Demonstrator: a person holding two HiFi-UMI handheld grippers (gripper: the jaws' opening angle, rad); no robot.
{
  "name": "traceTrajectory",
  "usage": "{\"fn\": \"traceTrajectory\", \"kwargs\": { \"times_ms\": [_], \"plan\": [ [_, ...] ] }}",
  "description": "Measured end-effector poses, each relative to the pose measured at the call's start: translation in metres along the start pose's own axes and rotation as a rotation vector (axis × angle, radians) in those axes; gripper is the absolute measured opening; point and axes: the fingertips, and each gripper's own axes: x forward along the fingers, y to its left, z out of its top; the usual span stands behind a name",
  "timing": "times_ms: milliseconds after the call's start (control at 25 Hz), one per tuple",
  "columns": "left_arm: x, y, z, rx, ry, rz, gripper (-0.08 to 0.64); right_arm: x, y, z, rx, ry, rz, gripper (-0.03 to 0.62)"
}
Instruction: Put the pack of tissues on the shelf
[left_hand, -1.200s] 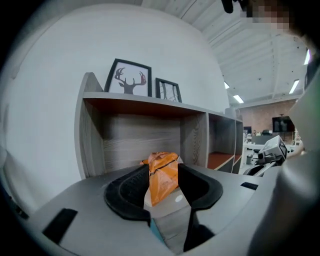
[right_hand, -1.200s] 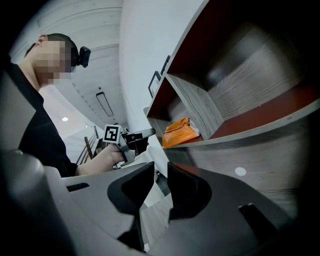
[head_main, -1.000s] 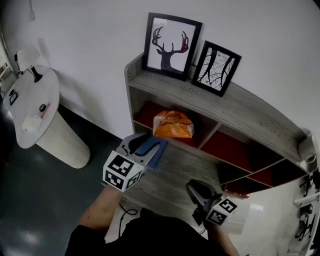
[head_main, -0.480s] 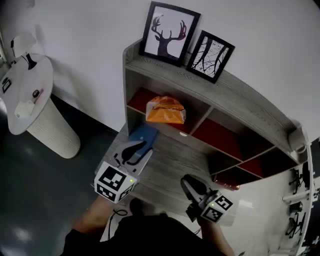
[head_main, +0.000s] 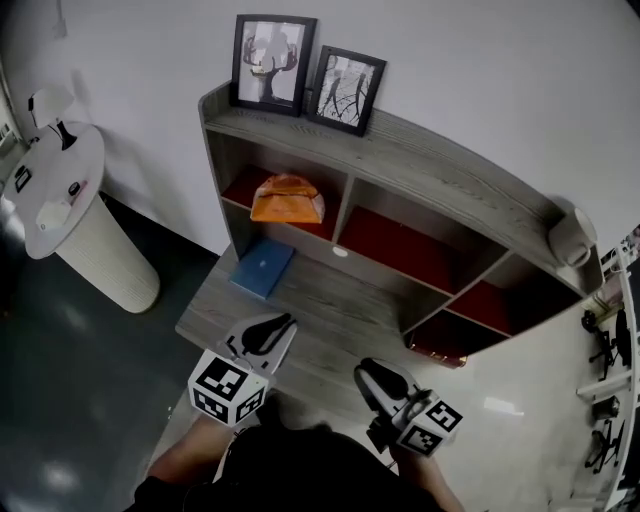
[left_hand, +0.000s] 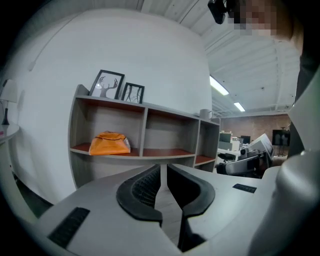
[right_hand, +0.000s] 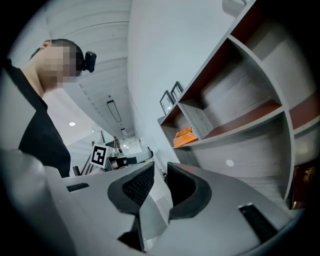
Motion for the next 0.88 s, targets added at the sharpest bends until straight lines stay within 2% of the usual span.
{"fn": "traceTrajectory", "kwargs": {
  "times_ms": [240,480,600,880],
  "plan": [
    [0.005,-0.053,-0.012,-0.022,0.033,-0.025,0.043,-0.041,-0.003,-0.005,0.010,0.011,0.008,0.035],
    [0.008,-0.090,-0.023,0.000,0.055,-0.137,0.029,-0.057,-0.015,0.000,0.001,-0.076,-0.059,0.035],
    [0.009,-0.092,-0.020,0.013,0.045,-0.174,0.023,-0.057,-0.016,0.006,-0.017,-0.119,-0.087,0.035],
    [0.010,-0.077,-0.010,0.019,0.009,-0.197,0.017,-0.053,-0.015,0.017,-0.044,-0.156,-0.135,0.035]
  ]
}}
